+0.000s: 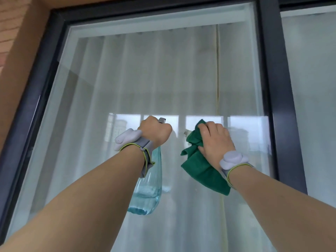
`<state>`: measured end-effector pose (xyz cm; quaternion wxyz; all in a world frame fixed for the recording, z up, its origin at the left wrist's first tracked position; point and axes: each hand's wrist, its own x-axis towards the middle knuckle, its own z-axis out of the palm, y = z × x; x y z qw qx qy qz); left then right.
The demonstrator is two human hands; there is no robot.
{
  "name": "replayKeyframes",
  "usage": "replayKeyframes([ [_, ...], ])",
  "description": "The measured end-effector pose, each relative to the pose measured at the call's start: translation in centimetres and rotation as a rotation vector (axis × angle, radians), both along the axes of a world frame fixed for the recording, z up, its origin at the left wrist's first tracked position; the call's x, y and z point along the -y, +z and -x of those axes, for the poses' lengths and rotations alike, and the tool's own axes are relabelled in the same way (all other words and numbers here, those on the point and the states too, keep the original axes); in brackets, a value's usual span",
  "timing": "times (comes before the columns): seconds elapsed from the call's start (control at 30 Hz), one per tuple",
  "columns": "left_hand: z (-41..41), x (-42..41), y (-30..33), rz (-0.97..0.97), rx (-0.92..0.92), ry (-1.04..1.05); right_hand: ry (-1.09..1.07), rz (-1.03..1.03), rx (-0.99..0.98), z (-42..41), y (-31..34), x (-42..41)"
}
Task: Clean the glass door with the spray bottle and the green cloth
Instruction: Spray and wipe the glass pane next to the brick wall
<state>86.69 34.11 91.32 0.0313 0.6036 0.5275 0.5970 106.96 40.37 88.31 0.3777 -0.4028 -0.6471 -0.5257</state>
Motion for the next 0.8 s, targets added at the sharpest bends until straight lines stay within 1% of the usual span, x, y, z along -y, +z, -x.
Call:
replayKeyframes([
  [0.07,-0.3,0.0,-0.1,-0.009,0.011,-0.005,-0.010,-0.014,-0.039,0.1,-1.0,-0.1],
  [0.1,-0.5,0.0,0.0,-0.017,0.010,-0.006,-0.001,-0.008,-0.022,0.4,-1.7,-0.1],
  [0.23,-0.9,-0.1,-0.8,-0.012,0.002,-0.040,0.049,0.050,0.244,2.5,-4.6,-0.7],
  [0.3,-0.5,-0.2,-1.1,0.000,0.015,-0.038,0.054,0.062,0.280,3.3,-4.6,-0.8],
  [0.4,0.2,-0.2,-1.0,0.007,0.017,-0.028,0.014,0.066,0.259,3.3,-2.9,-0.4],
  [0.53,0.5,0.2,-0.5,-0.014,0.006,-0.002,-0.080,0.083,0.006,0.6,-0.4,0.7],
  [0.6,0.0,0.4,-0.5,-0.020,-0.001,0.010,-0.100,0.106,-0.028,-0.7,-0.4,1.4],
  [0.67,-0.4,0.4,-0.5,-0.022,0.003,0.009,-0.070,0.172,0.063,-1.4,-1.2,1.8],
  [0.7,-0.8,0.3,-0.7,-0.021,0.003,-0.002,-0.051,0.221,0.148,-1.8,-1.9,2.2],
  [0.77,-1.7,0.2,-1.0,-0.023,-0.001,-0.027,-0.027,0.305,0.382,-2.4,-3.7,2.3],
  [0.8,-2.3,0.1,-1.1,-0.027,0.006,-0.052,-0.017,0.322,0.473,-2.9,-4.7,2.3],
])
